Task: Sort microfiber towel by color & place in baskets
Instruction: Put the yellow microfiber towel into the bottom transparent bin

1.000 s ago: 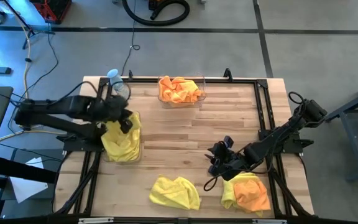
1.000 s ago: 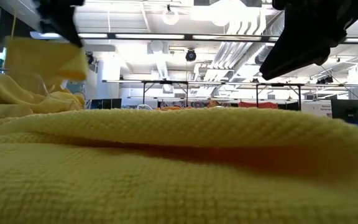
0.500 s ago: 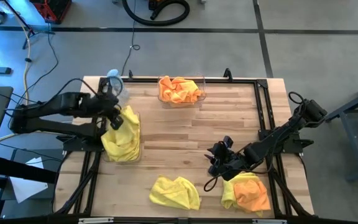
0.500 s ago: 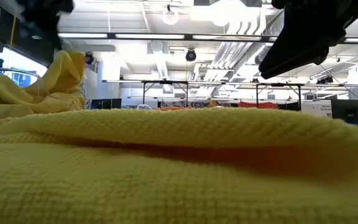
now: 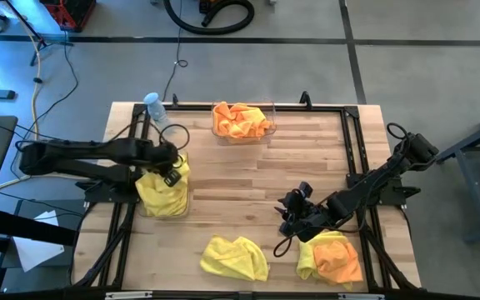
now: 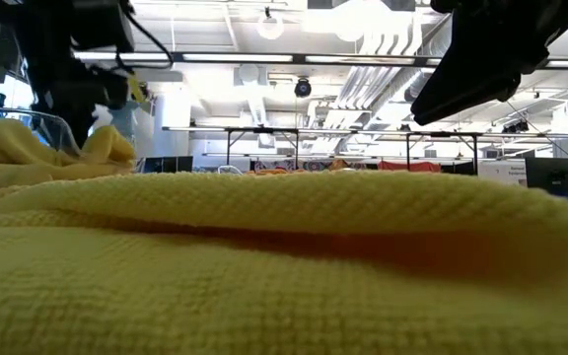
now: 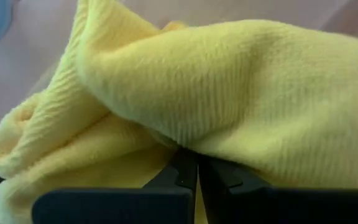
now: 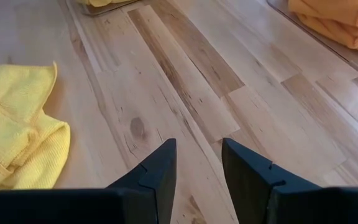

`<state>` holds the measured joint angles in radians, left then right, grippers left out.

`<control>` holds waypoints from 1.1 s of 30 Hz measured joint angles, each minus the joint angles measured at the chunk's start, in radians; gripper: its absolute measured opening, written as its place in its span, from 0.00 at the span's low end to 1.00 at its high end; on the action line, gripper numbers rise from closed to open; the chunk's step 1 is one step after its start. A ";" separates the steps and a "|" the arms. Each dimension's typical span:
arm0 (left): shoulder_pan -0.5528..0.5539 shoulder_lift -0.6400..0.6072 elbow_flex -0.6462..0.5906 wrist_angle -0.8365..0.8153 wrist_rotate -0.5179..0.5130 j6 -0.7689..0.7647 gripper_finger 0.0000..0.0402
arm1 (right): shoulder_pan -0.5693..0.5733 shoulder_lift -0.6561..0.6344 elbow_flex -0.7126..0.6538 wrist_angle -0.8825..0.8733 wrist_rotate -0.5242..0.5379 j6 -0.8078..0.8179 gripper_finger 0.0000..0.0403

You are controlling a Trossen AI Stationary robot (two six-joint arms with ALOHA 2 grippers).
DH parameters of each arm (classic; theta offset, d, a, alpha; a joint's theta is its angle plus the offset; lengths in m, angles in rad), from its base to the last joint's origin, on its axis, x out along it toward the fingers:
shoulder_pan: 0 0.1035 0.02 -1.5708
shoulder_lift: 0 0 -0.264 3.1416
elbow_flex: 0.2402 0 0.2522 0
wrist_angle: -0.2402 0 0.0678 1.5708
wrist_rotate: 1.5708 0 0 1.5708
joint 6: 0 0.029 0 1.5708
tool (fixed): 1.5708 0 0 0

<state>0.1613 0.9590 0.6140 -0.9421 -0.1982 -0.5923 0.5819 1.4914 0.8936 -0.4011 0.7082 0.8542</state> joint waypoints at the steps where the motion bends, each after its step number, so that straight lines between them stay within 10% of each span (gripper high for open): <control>1: 0.006 0.022 0.000 -0.003 0.000 -0.004 0.00 | 0.000 0.000 0.000 0.000 0.000 0.001 0.31; 16: 0.005 0.285 0.000 0.032 0.027 0.018 0.00 | 0.000 0.000 0.000 -0.001 0.000 -0.002 0.31; 33: 0.001 0.123 -0.002 -0.010 0.062 -0.050 0.07 | 0.000 0.000 0.000 -0.006 0.000 -0.010 0.31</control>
<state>0.1623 1.0822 0.6122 -0.9517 -0.1361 -0.6427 0.5823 1.4914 0.8936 -0.4072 0.7081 0.8445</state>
